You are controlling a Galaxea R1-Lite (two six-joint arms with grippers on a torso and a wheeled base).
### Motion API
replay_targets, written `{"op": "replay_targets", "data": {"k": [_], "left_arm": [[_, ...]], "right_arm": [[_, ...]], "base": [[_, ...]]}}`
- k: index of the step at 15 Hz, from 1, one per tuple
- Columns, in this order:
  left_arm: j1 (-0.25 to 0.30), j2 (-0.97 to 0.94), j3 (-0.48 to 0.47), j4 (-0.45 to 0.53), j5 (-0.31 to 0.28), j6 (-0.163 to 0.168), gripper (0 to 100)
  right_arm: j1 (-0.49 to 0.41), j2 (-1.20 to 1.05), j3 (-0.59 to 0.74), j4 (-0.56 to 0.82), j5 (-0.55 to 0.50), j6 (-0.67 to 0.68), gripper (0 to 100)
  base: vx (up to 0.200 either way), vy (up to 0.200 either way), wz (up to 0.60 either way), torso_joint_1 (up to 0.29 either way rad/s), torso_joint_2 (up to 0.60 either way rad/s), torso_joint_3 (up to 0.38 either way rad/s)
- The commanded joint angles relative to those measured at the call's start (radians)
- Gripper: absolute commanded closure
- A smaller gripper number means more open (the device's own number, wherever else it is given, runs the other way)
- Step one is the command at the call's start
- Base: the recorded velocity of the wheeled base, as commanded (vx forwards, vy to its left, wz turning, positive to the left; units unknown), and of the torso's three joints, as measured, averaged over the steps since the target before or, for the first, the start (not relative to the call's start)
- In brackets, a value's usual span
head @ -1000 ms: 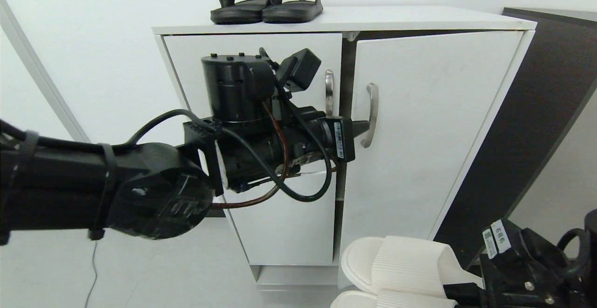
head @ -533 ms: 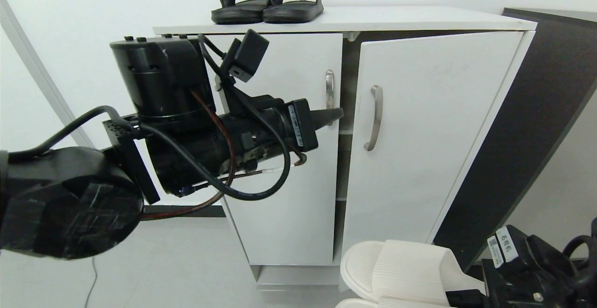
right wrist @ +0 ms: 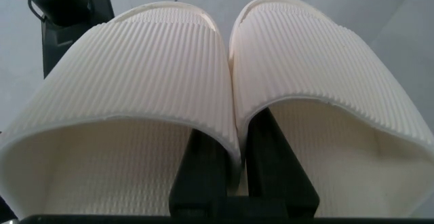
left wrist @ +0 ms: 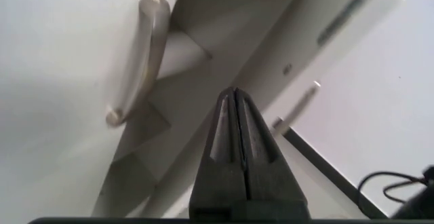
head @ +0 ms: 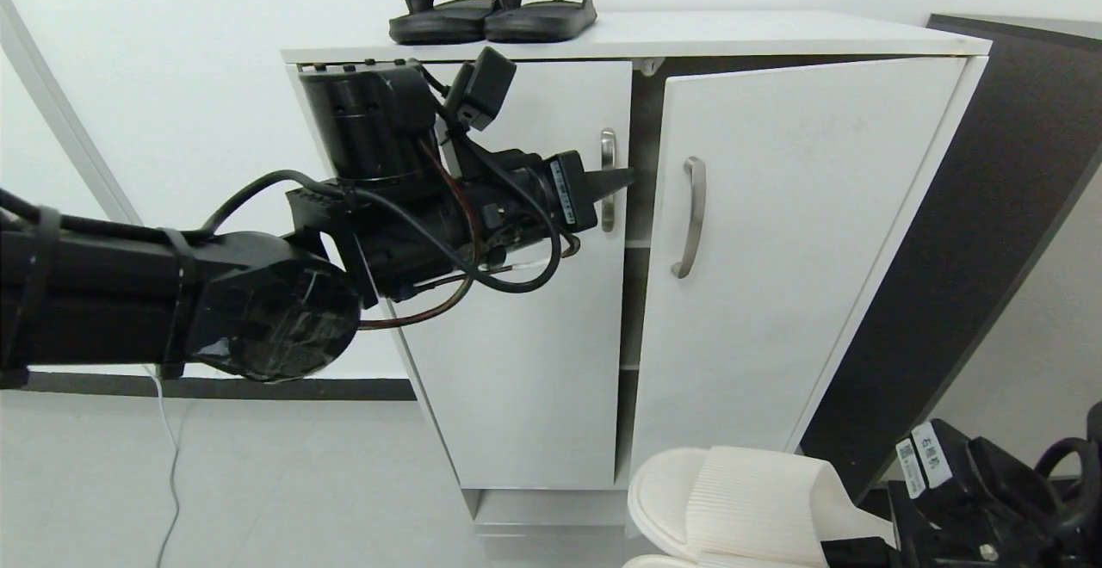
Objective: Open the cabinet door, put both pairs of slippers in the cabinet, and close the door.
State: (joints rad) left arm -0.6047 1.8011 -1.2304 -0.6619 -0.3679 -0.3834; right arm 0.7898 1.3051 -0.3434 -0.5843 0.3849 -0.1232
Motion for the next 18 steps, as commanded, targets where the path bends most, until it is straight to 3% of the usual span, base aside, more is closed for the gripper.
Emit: {"op": "replay_targets", "data": {"k": [1, 7, 10, 15, 18], "left_arm": [[-0.004, 0.061, -0.060, 0.002, -0.002, 0.000, 100], [-0.021, 0.130, -0.146, 0.012, -0.006, -0.002, 100], [-0.032, 0.139, -0.152, 0.008, 0.000, -0.002, 100], [-0.185, 0.080, -0.044, -0.079, 0.003, 0.008, 100], [-0.179, 0.075, -0.049, -0.085, 0.004, 0.008, 100]], "right_arm": [[0.006, 0.005, 0.001, 0.000, 0.000, 0.000, 100], [0.017, 0.008, 0.015, 0.001, 0.002, -0.027, 100], [0.026, 0.013, 0.034, 0.000, 0.002, -0.030, 100], [0.049, 0.005, 0.067, -0.002, 0.037, -0.078, 100], [0.049, 0.003, 0.067, -0.003, 0.037, -0.079, 100]], "base": [[0.000, 0.000, 0.00, 0.000, 0.00, 0.000], [0.000, 0.000, 0.00, 0.000, 0.00, 0.000], [-0.200, 0.000, 0.00, 0.002, 0.00, 0.004], [-0.200, 0.000, 0.00, 0.000, 0.00, -0.001], [-0.067, 0.000, 0.00, -0.001, 0.00, 0.001]]}}
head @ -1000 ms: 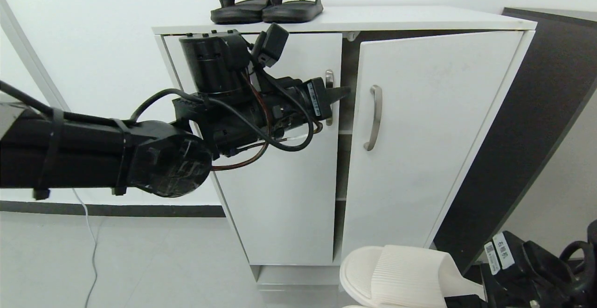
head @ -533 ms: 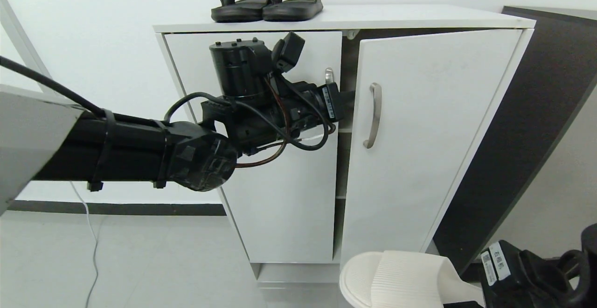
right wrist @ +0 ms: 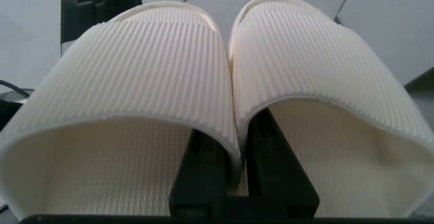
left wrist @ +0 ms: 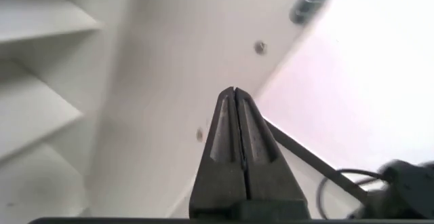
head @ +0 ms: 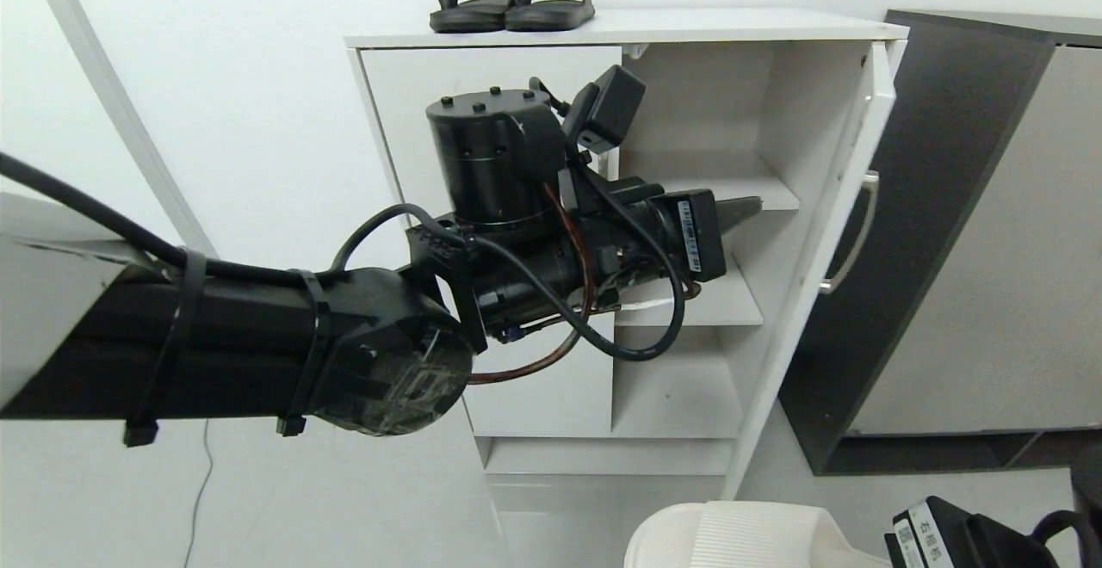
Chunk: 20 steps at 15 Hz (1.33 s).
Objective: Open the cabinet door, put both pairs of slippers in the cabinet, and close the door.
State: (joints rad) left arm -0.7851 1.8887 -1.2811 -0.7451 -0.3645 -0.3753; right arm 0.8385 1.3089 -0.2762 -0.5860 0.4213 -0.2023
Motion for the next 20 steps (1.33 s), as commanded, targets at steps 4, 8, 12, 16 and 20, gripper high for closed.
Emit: {"op": "replay_targets", "data": {"k": [4, 8, 12, 16, 20], "left_arm": [[0.089, -0.097, 0.069, -0.003, 0.001, -0.001, 100], [0.264, -0.316, 0.210, 0.030, 0.061, 0.003, 100], [0.483, -0.685, 0.503, 0.234, 0.202, 0.130, 100], [0.509, -1.062, 0.671, 0.523, 0.533, 0.197, 100], [0.514, -1.402, 0.836, 0.707, 0.760, 0.289, 100]], "right_arm": [[-0.024, 0.029, -0.034, -0.003, -0.010, 0.023, 100], [-0.131, 0.135, -0.176, -0.005, -0.167, 0.164, 100], [-0.121, 0.300, -0.387, -0.005, -0.559, 0.350, 100], [-0.121, 0.455, -0.546, -0.017, -0.849, 0.452, 100], [-0.127, 0.517, -0.543, -0.118, -0.911, 0.431, 100]], "base": [[0.000, 0.000, 0.00, 0.000, 0.00, 0.000], [0.000, 0.000, 0.00, 0.000, 0.00, 0.000], [0.000, 0.000, 0.00, 0.000, 0.00, 0.000], [0.000, 0.000, 0.00, 0.000, 0.00, 0.000], [0.000, 0.000, 0.00, 0.000, 0.00, 0.000]]}}
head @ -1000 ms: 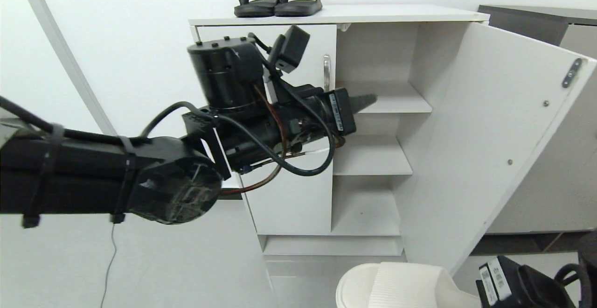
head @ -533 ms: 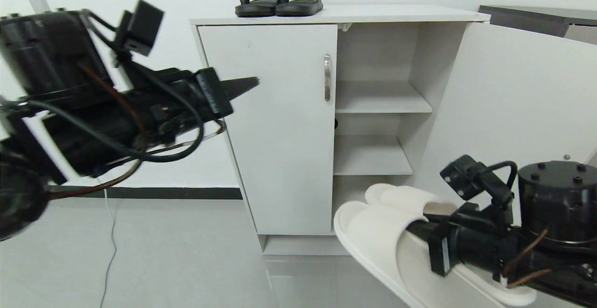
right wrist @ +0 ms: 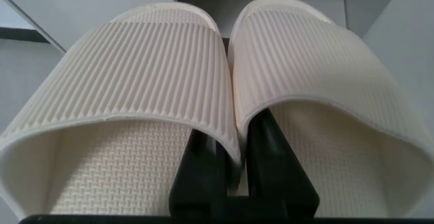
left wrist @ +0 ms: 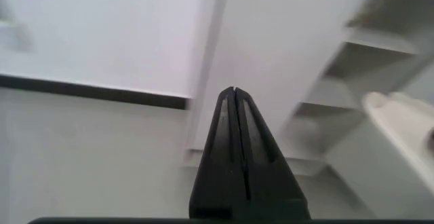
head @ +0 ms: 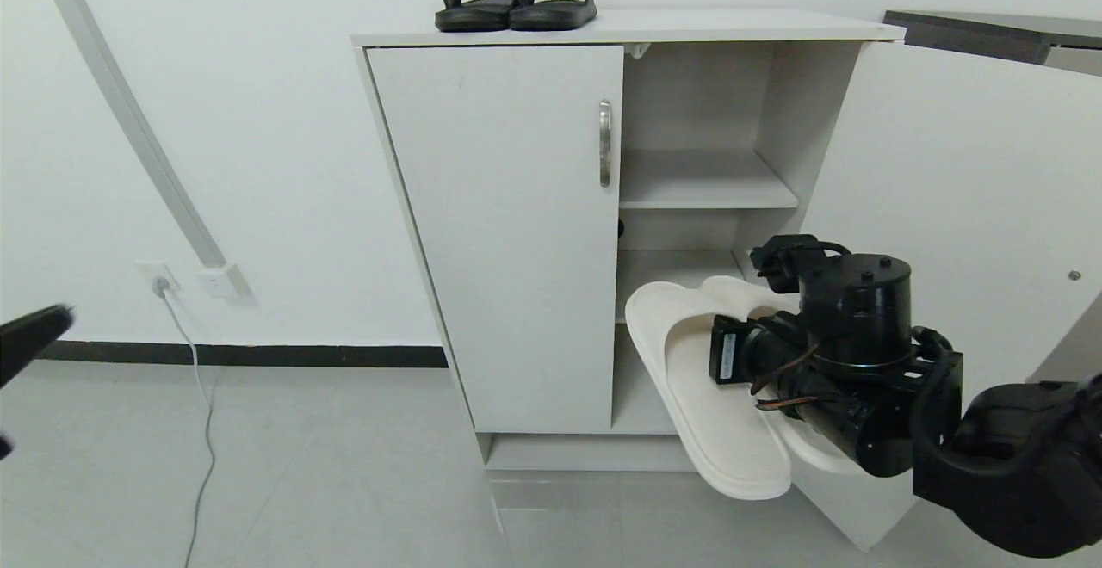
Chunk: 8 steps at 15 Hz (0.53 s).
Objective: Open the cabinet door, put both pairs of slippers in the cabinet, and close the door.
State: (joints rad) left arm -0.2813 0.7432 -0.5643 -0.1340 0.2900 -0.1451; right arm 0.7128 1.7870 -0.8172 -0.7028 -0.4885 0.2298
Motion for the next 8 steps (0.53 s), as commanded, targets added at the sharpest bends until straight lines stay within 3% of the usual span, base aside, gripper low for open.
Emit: {"op": "replay_targets", "data": {"k": [1, 3, 4, 8], "left_arm": [[0.060, -0.364, 0.201, 0.137, 0.124, 0.068, 100], [0.206, -0.484, 0.314, 0.145, 0.121, 0.071, 100], [0.243, -0.538, 0.357, 0.146, 0.120, 0.075, 100], [0.287, -0.659, 0.495, 0.151, 0.113, 0.094, 100]], "right_arm": [[-0.001, 0.040, -0.002, -0.001, -0.001, -0.003, 100], [-0.001, 0.040, 0.007, -0.003, -0.001, -0.003, 100], [-0.001, 0.040, 0.007, -0.003, -0.001, -0.003, 100], [-0.001, 0.049, 0.009, -0.003, -0.002, -0.003, 100]], "base": [[0.000, 0.000, 0.00, 0.000, 0.00, 0.000], [0.000, 0.000, 0.00, 0.000, 0.00, 0.000], [0.000, 0.000, 0.00, 0.000, 0.00, 0.000], [0.000, 0.000, 0.00, 0.000, 0.00, 0.000]]}}
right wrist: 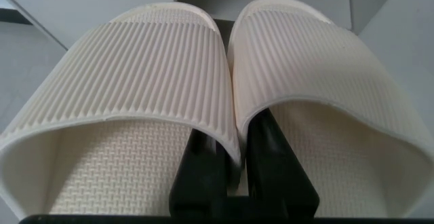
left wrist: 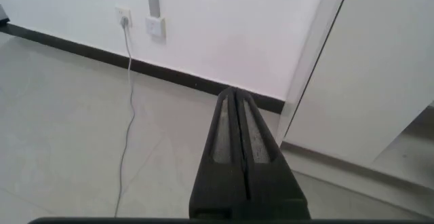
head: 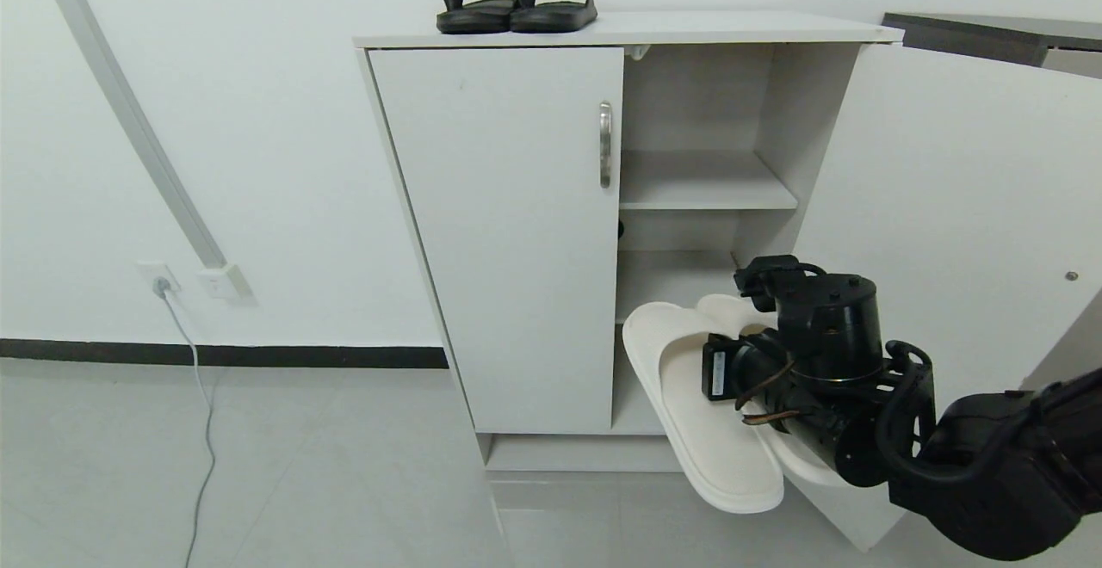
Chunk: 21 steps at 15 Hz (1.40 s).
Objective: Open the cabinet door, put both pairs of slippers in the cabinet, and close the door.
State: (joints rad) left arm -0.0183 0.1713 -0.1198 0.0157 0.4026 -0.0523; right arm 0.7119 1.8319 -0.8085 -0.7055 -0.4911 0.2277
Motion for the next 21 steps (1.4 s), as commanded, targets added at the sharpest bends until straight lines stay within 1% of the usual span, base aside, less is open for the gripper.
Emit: {"op": "replay_targets", "data": {"k": [1, 2, 3, 4, 5, 6, 7, 8, 9, 10, 11, 12, 13, 15, 17, 18, 20, 21], "left_arm": [[0.037, -0.102, 0.068, 0.001, -0.001, 0.002, 100], [0.037, -0.138, 0.094, 0.000, -0.011, 0.023, 100], [0.028, -0.161, 0.097, -0.003, -0.041, 0.039, 100], [0.020, -0.171, 0.101, -0.016, -0.125, 0.058, 100], [0.020, -0.171, 0.115, -0.049, -0.251, 0.071, 100], [0.020, -0.171, 0.117, -0.054, -0.268, 0.074, 100], [0.020, -0.171, 0.118, -0.059, -0.355, 0.086, 100], [0.020, -0.171, 0.120, -0.056, -0.383, 0.083, 100], [0.020, -0.171, 0.120, -0.017, -0.392, 0.088, 100], [0.020, -0.171, 0.117, -0.002, -0.398, 0.086, 100], [0.020, -0.171, 0.120, -0.016, -0.401, 0.089, 100], [0.020, -0.171, 0.120, -0.014, -0.407, 0.085, 100], [0.020, -0.171, 0.120, -0.014, -0.406, 0.077, 100], [0.020, -0.171, 0.120, -0.014, -0.403, 0.068, 100], [0.020, -0.171, 0.118, -0.014, -0.404, 0.066, 100], [0.020, -0.171, 0.120, -0.014, -0.404, 0.068, 100], [0.020, -0.171, 0.120, -0.014, -0.406, 0.068, 100], [0.020, -0.171, 0.120, -0.014, -0.406, 0.068, 100]], "right_arm": [[0.000, 0.006, 0.000, 0.000, 0.000, -0.001, 100], [0.000, 0.010, 0.000, 0.000, 0.000, -0.001, 100], [0.000, 0.012, 0.000, 0.000, 0.000, -0.002, 100], [0.000, 0.012, 0.000, 0.000, 0.000, -0.008, 100], [0.000, 0.013, 0.003, 0.000, 0.000, -0.014, 100], [0.000, 0.013, 0.005, 0.000, 0.000, -0.014, 100], [0.000, 0.013, 0.011, -0.003, 0.000, -0.022, 100], [0.000, 0.013, 0.012, -0.011, 0.000, -0.022, 100], [0.000, 0.015, 0.015, -0.015, 0.000, -0.027, 100], [0.000, 0.021, 0.019, -0.019, 0.000, -0.041, 100], [0.000, 0.032, 0.019, -0.034, 0.000, -0.053, 100], [0.001, 0.049, 0.012, -0.060, -0.003, -0.067, 100], [0.001, 0.070, -0.006, -0.097, -0.041, -0.079, 100], [0.001, 0.152, -0.087, -0.138, -0.147, -0.083, 100], [0.003, 0.216, -0.144, -0.152, -0.195, -0.080, 100], [0.003, 0.280, -0.204, -0.152, -0.262, -0.076, 100], [0.000, 0.314, -0.232, -0.153, -0.319, -0.076, 100], [0.000, 0.313, -0.232, -0.153, -0.319, -0.076, 100]], "base": [[0.000, 0.000, 0.00, 0.000, 0.00, 0.000], [0.000, 0.000, 0.00, 0.000, 0.00, 0.000], [0.000, 0.000, 0.00, 0.000, 0.00, 0.000], [0.000, 0.000, 0.00, 0.000, 0.00, 0.000], [0.000, 0.000, 0.00, 0.000, 0.00, 0.000], [0.000, 0.000, 0.00, 0.000, 0.00, 0.000], [0.000, 0.000, 0.00, 0.000, 0.00, 0.000], [0.000, 0.000, 0.00, 0.000, 0.00, 0.000], [0.000, 0.000, 0.00, 0.000, 0.00, 0.000], [0.000, 0.000, 0.00, 0.000, 0.00, 0.000], [0.000, 0.000, 0.00, 0.000, 0.00, 0.000], [0.000, 0.000, 0.00, 0.000, 0.00, 0.000], [0.000, 0.000, 0.00, 0.000, 0.00, 0.000], [0.000, 0.000, 0.00, 0.000, 0.00, 0.000], [0.000, 0.000, 0.00, 0.000, 0.00, 0.000], [0.000, 0.000, 0.00, 0.000, 0.00, 0.000], [0.000, 0.000, 0.00, 0.000, 0.00, 0.000], [0.000, 0.000, 0.00, 0.000, 0.00, 0.000]]}}
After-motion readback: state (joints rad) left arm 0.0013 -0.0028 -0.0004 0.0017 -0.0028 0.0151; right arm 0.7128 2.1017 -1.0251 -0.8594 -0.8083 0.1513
